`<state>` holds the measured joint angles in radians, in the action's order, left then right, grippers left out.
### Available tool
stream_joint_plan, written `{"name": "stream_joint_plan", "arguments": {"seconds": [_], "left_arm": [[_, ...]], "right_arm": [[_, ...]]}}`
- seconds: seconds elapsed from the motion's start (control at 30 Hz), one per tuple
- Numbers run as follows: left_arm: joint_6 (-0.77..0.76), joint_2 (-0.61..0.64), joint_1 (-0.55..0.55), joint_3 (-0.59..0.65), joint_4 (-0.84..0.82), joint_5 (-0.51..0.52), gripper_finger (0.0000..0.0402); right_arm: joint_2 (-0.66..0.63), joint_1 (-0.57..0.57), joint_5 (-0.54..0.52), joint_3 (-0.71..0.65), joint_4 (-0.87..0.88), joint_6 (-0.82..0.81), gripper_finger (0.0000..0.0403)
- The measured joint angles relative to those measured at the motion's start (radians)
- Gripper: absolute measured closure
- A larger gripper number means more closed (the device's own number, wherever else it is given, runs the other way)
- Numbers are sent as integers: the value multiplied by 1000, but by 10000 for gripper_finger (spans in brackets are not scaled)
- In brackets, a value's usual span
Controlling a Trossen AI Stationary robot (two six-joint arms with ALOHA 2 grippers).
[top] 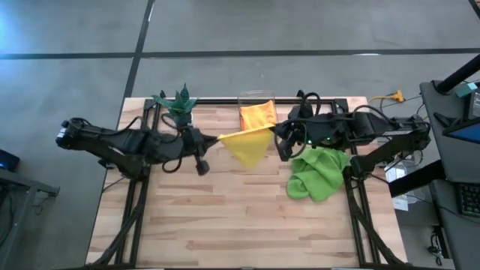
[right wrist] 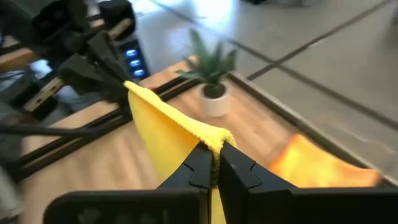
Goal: Fold microfiber towels
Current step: Fold the yellow towel
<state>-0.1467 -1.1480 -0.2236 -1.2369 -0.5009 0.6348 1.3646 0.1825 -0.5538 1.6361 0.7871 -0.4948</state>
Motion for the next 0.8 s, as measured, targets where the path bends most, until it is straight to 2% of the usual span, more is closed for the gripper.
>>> {"name": "stream_joint_plan", "arguments": {"seconds": [0.1,0.23,0.4,0.5,0.57,0.67,0.8], "left_arm": [[50,-11,84,3,-14,-32,402],[34,-34,168,5,-14,-184,402],[-95,-52,121,5,-20,-323,402],[-109,-48,58,6,-41,-323,402],[-98,-43,41,6,-68,-294,402],[-31,-44,65,6,-128,-238,401],[43,-63,138,13,-145,-232,401]], "right_arm": [[0,-7,-50,-35,-16,1,394],[0,-11,-52,-97,-60,-67,394],[1,61,-19,-158,-92,-299,394],[1,132,-54,-177,-92,-392,394],[1,163,-123,-186,-86,-399,394],[1,158,-214,-191,-67,-378,394],[1,99,-221,-194,-65,-327,394]]}}
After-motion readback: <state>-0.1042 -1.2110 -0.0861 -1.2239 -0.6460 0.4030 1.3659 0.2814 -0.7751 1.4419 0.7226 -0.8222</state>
